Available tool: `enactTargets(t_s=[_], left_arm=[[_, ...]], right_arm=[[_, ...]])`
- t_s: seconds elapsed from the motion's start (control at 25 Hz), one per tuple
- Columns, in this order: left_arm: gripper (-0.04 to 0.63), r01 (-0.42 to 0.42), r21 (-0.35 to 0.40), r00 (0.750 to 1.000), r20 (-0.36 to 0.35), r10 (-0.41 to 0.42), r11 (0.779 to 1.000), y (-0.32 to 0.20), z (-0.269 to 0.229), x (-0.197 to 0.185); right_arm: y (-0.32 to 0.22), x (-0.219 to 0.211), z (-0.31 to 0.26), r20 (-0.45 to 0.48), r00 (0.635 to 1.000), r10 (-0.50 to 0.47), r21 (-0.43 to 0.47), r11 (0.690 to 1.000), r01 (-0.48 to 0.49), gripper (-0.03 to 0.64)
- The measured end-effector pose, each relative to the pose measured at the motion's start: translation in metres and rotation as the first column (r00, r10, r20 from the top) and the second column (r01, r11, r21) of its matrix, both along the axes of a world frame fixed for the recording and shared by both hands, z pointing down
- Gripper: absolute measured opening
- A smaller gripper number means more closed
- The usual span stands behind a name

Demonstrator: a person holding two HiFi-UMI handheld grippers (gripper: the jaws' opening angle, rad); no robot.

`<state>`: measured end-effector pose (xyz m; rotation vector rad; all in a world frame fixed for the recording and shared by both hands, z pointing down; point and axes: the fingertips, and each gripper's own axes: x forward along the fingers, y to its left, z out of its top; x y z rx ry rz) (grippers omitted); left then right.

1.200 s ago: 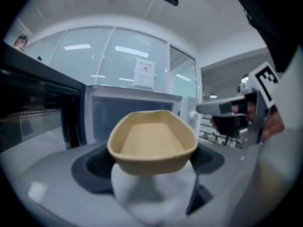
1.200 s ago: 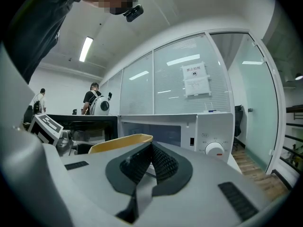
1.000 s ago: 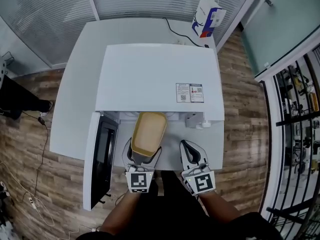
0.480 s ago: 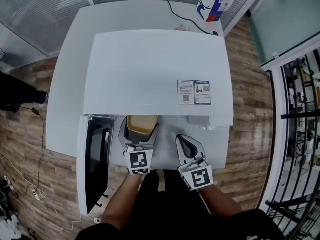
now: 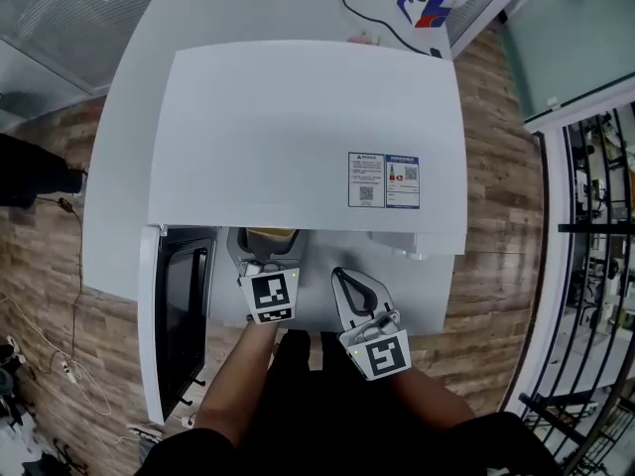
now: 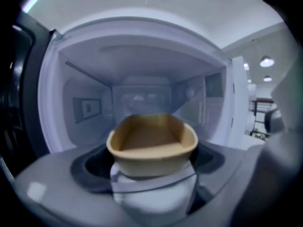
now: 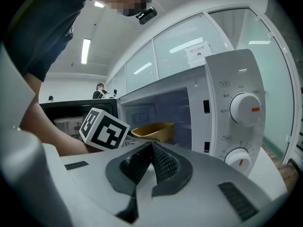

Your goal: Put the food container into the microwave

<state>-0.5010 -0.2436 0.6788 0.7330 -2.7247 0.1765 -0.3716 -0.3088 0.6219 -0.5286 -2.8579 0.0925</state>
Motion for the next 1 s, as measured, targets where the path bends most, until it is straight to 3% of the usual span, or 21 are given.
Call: enactTargets(t_s=[0.24, 0.48, 1.0], left_arm=[[0.496, 0.040, -0.017, 0.999, -0.032, -0.041, 0.999, -0.003, 0.006, -0.013], [0.573, 0.059, 0.000, 0.996, -0.062, -0.059, 0.998, -0.006, 0.010, -0.012], [0.560, -0.018, 0.041, 0.999, -0.042, 0.020, 0.999, 0.025, -0.031, 0.069]], right_arm=[[-0.001, 0.005, 0.001, -0.006, 1.000, -0.003, -0.011, 1.000, 0.003, 0.006], [-0.007, 0.006, 0.000, -0.002, 1.000, 0.019, -0.010, 1.000, -0.019, 0.006], [0.006, 0.013, -0.037, 0.092, 0.994, 0.062, 0.052, 0.996, -0.067, 0.006]])
